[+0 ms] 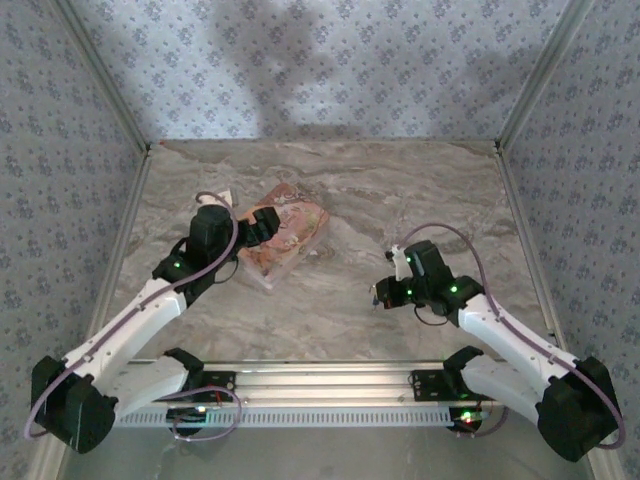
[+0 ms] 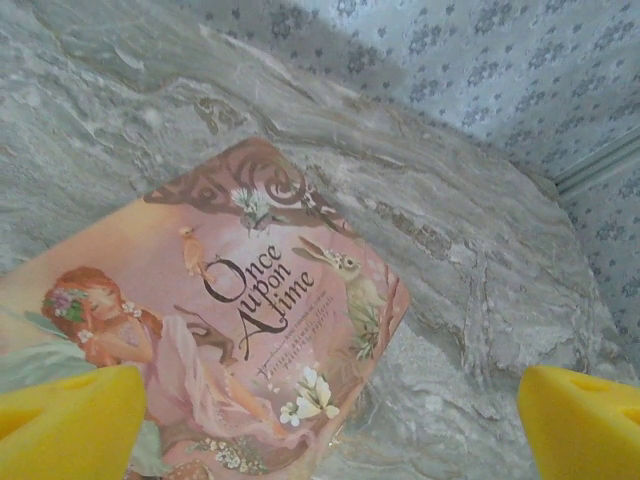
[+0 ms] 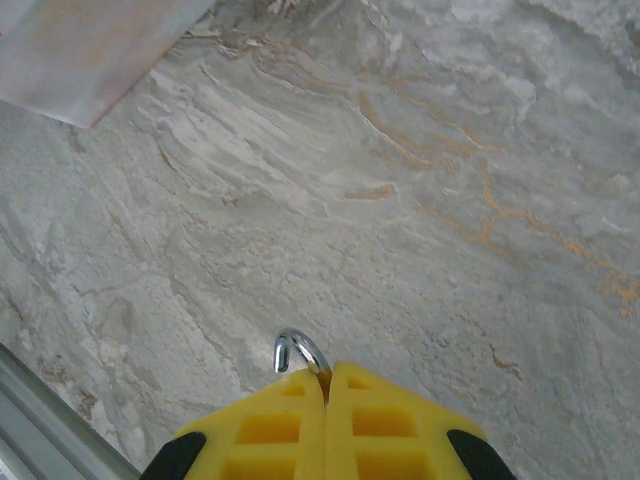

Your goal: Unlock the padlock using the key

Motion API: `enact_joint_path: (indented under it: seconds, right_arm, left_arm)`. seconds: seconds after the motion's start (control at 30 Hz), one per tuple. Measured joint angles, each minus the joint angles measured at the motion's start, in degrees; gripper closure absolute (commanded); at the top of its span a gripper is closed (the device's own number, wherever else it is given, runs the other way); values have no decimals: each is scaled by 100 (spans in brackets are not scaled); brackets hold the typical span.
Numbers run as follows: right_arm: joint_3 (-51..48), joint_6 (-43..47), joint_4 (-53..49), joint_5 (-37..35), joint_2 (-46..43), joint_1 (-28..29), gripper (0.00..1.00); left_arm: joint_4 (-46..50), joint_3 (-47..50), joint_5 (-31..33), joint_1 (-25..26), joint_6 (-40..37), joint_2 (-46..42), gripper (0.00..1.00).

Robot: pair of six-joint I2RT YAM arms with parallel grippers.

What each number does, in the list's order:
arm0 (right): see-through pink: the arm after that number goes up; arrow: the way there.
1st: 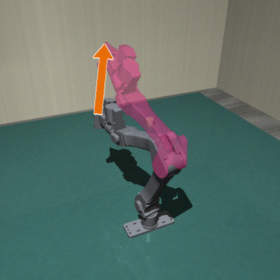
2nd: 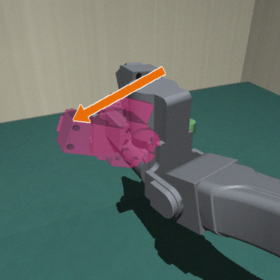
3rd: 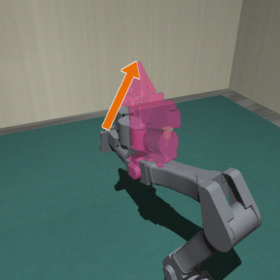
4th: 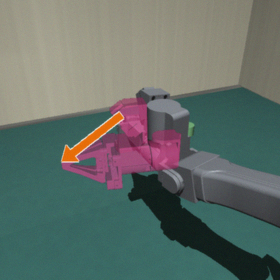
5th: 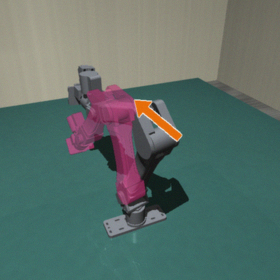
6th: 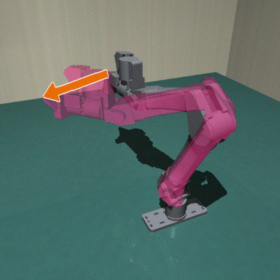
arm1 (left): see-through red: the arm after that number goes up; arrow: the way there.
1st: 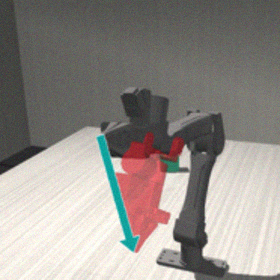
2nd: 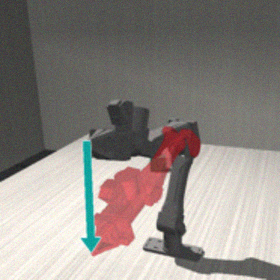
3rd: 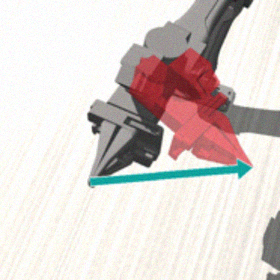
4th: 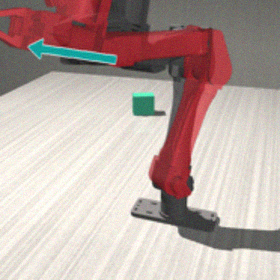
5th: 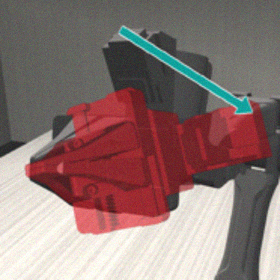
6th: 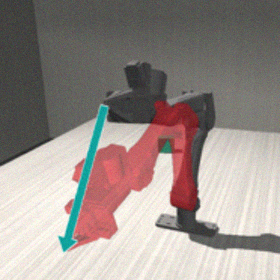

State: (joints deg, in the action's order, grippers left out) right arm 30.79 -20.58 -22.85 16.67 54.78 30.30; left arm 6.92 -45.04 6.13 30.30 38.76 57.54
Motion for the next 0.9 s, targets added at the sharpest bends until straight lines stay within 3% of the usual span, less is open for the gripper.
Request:
enact_joint_path:
  seconds: [0.9]
  right_arm:
    - [216,188,361,-190,1816,114,100]
  left_arm:
    - [24,42,98,-31,2,-33,4]
